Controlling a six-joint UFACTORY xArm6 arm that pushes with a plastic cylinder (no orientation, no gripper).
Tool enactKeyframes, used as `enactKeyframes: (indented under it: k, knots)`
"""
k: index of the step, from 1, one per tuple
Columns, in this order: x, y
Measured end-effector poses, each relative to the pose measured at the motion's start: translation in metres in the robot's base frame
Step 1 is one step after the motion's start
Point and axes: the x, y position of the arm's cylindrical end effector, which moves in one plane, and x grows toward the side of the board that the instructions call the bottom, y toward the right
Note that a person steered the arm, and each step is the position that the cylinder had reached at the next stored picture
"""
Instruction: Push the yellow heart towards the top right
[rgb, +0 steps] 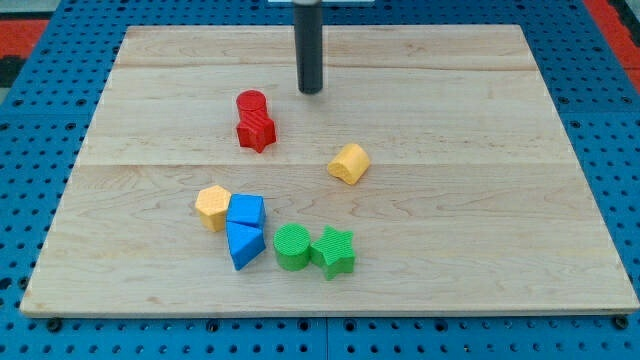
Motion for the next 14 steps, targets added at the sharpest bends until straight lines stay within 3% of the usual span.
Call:
enactKeyframes:
  k: [1,2,3,4,5,6,7,11,12,13,14]
  knots:
    - [0.035,0.018]
    - [0.026,0.053]
    - [0.069,0.138]
    - [0.131,0.118]
    - [0.145,0.037]
    - [0.101,0.038]
    - [0.056,0.084]
    - [-0.049,-0.017]
    - [-0.059,-0.004]
    - [-0.034,-0.028]
    - [-0.016,0.03]
